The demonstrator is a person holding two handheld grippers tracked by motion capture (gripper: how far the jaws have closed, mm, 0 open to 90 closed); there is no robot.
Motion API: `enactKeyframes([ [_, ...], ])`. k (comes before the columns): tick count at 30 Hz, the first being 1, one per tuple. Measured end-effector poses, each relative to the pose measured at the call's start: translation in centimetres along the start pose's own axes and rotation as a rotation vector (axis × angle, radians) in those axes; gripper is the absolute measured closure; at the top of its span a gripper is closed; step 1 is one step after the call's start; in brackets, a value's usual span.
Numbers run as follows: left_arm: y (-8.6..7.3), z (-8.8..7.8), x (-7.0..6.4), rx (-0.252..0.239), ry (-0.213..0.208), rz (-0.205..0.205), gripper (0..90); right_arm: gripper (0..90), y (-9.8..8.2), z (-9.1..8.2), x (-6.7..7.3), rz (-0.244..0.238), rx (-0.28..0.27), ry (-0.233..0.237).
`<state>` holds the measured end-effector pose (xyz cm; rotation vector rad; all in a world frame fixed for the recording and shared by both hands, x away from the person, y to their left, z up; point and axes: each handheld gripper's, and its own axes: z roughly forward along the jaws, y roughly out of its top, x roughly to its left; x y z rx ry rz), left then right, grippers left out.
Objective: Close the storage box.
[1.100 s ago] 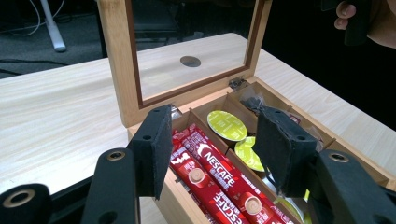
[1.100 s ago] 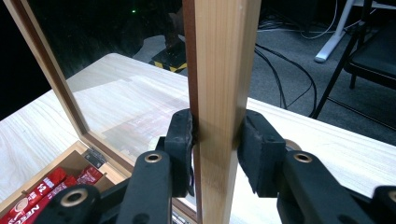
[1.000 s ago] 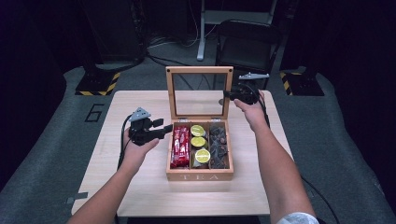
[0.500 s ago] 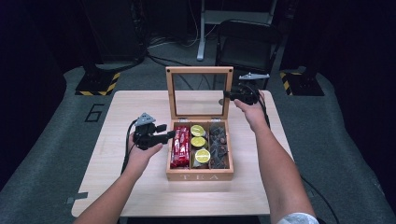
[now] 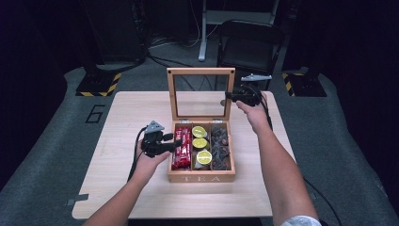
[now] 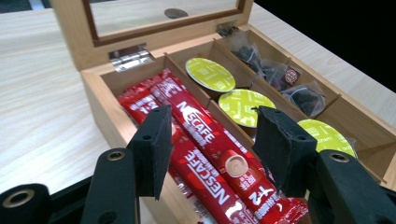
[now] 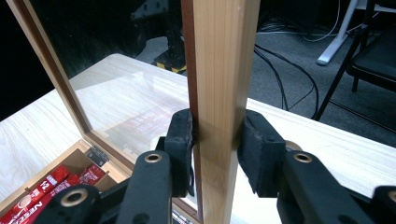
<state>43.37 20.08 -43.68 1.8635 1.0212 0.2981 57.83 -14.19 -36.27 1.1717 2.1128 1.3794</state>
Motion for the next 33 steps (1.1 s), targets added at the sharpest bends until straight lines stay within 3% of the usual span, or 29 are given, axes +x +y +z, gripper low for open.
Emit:
enactKeyframes([
  [23, -0.8, 2.9, -1.4, 0.045, 0.010, -0.021, 47.2, 65.6, -0.1, -0.1, 0.1, -0.002, -0.002, 0.003],
  [33, -1.0, 3.4, -1.6, 0.063, 0.031, -0.006, 47.8, 65.5, -0.1, -0.1, 0.0, -0.001, -0.005, 0.006],
])
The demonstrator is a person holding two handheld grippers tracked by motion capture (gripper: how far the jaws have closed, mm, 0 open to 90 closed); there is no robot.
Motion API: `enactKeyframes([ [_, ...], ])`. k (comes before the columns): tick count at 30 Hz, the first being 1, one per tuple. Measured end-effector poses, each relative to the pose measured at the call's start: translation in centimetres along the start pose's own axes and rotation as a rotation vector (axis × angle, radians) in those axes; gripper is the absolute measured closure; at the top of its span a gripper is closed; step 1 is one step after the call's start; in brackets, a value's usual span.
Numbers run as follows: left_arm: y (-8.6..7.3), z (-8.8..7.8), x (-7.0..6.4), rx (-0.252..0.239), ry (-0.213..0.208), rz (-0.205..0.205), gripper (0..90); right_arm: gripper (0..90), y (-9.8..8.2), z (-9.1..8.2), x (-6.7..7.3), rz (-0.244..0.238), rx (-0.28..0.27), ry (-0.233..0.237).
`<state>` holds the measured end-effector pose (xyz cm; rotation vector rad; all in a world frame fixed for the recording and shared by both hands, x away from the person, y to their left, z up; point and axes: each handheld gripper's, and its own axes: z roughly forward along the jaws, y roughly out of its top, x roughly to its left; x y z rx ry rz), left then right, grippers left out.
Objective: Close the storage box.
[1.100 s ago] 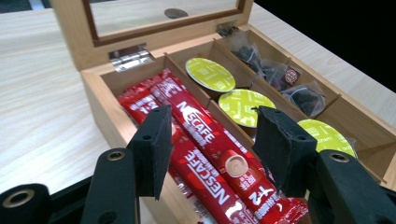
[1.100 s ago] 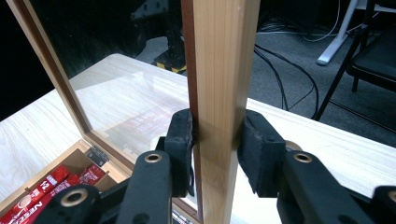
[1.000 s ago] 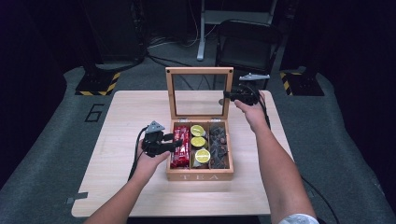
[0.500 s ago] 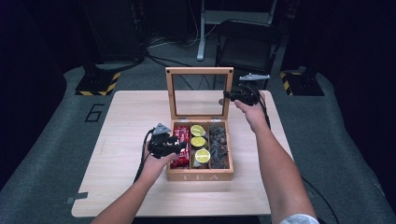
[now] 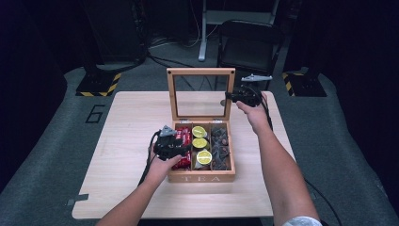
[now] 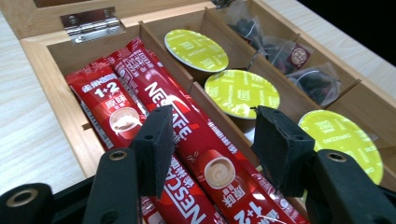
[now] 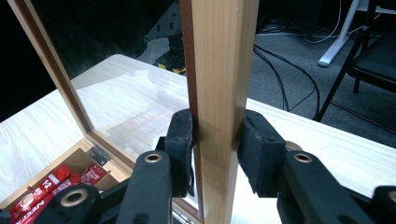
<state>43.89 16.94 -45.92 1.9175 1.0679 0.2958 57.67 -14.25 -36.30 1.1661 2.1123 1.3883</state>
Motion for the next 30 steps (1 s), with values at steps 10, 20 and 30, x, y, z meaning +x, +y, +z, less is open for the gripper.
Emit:
enactKeyframes([
  [10, -0.32, 0.55, -0.13, 0.013, 0.036, 0.008, 50.1, 65.6, -0.09, 0.02, 0.02, 0.006, -0.007, -0.002],
  [20, -0.35, 0.78, -0.15, 0.013, 0.048, -0.008, 56.8, 65.5, -0.12, 0.03, -0.05, 0.004, -0.011, 0.002],
  [30, -0.25, 0.51, -0.11, 0.008, 0.066, -0.029, 69.8, 65.6, -0.12, 0.02, -0.04, 0.003, -0.011, 0.002],
])
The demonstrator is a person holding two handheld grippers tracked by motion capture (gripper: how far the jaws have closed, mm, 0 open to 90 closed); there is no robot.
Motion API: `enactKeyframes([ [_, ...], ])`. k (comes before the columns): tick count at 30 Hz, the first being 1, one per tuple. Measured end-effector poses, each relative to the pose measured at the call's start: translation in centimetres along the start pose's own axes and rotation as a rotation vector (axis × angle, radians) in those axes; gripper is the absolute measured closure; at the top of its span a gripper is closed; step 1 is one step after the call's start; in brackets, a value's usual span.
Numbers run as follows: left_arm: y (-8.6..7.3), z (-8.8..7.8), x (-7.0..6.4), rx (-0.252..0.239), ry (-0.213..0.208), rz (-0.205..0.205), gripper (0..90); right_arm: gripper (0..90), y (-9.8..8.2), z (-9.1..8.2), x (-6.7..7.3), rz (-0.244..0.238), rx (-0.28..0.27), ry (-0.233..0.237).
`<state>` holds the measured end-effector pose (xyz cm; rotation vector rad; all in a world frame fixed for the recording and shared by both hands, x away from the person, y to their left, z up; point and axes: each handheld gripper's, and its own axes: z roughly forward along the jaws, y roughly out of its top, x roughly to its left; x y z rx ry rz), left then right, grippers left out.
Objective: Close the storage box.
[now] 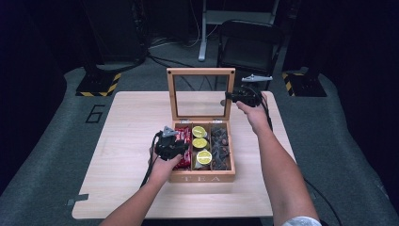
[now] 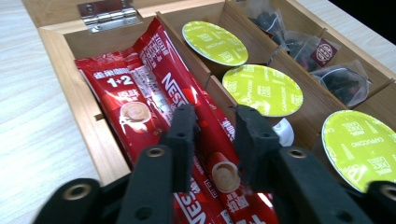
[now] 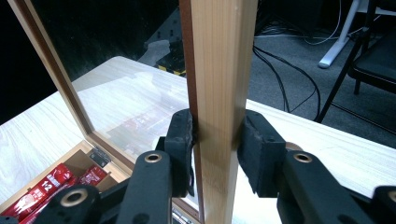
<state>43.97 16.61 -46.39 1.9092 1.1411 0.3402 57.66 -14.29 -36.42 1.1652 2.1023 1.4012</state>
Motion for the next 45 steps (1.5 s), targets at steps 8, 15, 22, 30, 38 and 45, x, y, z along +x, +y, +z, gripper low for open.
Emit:
enactKeyframes([
  [8, 0.0, -0.2, 0.1, 0.000, 0.000, -0.031, 77.2, 65.6, 0.0, 0.0, 0.0, 0.000, -0.001, 0.001],
  [15, 0.1, -0.5, -0.2, -0.024, 0.010, -0.025, 84.1, 65.6, 0.0, 0.0, 0.0, -0.001, -0.001, 0.002],
  [22, 0.2, -0.7, 0.0, -0.025, -0.008, -0.037, 85.2, 65.6, 0.0, 0.0, 0.0, 0.001, -0.002, 0.001],
  [30, 0.5, -1.0, -0.3, -0.039, -0.024, -0.045, 85.7, 65.6, 0.0, 0.0, 0.0, -0.002, -0.001, 0.003],
  [38, 1.2, -1.6, -0.4, -0.057, -0.035, -0.050, 85.9, 65.6, 0.0, 0.0, 0.0, -0.005, 0.000, 0.005],
  [45, 1.7, -2.4, -0.2, -0.070, -0.035, -0.055, 86.0, 65.6, 0.0, -0.1, 0.0, -0.001, 0.001, 0.004],
])
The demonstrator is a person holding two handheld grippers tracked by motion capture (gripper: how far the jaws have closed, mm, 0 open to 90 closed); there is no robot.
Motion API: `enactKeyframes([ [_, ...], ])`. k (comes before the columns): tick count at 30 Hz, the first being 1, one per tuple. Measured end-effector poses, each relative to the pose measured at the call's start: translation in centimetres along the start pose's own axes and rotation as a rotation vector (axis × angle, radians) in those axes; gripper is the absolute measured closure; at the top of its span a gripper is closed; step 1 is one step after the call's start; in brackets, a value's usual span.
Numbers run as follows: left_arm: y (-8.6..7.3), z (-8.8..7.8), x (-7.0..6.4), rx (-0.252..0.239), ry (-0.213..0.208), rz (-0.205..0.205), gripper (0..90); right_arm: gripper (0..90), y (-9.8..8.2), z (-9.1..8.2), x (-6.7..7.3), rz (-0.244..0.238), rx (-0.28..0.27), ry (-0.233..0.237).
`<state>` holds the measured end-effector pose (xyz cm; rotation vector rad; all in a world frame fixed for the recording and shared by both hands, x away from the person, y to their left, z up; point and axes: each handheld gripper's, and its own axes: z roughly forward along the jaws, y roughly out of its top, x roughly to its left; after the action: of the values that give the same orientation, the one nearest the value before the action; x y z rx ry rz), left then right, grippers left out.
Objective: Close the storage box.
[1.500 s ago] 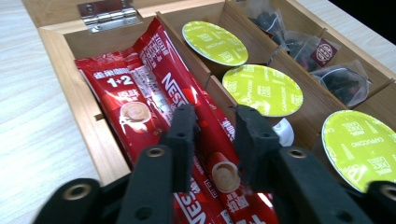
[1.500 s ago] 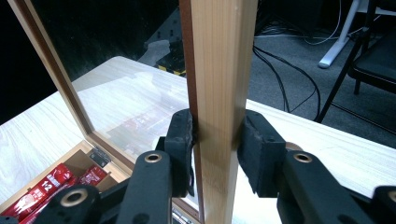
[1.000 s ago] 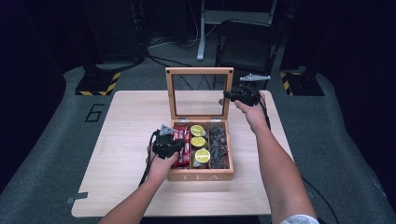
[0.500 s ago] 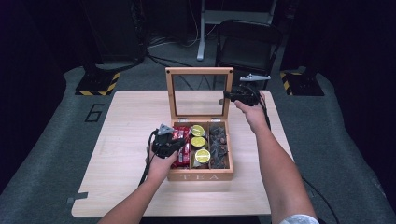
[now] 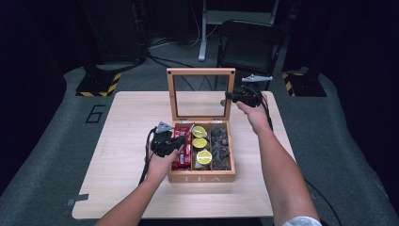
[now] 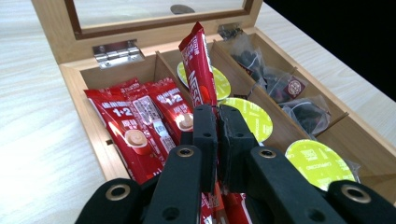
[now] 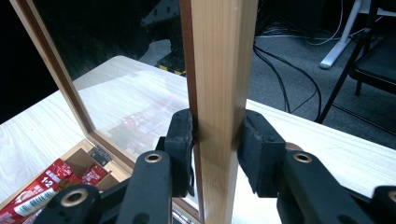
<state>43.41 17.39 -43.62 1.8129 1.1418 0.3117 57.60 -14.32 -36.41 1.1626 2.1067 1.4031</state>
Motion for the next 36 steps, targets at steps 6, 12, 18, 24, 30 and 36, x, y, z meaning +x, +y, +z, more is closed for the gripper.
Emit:
enactKeyframes([
  [6, 0.3, -0.6, 0.4, -0.009, 0.007, -0.004, 85.9, 65.6, 0.0, -0.1, 0.0, -0.009, 0.002, 0.002],
  [12, 0.6, -1.5, 1.1, -0.023, 0.021, -0.014, 86.1, 65.6, 0.0, -0.1, 0.0, -0.009, 0.003, 0.002],
  [18, 0.7, -2.2, 1.7, -0.029, 0.029, -0.015, 86.2, 65.6, 0.0, 0.0, 0.0, -0.010, 0.000, 0.001],
  [24, 0.8, -3.0, 2.5, -0.042, 0.048, -0.026, 86.2, 65.6, 0.0, -0.1, 0.0, -0.009, 0.003, 0.001],
  [30, 0.8, -4.0, 3.7, -0.049, 0.071, -0.031, 86.2, 65.6, 0.0, -0.1, 0.1, -0.011, 0.004, 0.001],
  [36, 0.8, -4.8, 4.6, -0.047, 0.089, -0.035, 86.2, 65.6, 0.0, -0.1, 0.1, -0.011, 0.004, 0.001],
])
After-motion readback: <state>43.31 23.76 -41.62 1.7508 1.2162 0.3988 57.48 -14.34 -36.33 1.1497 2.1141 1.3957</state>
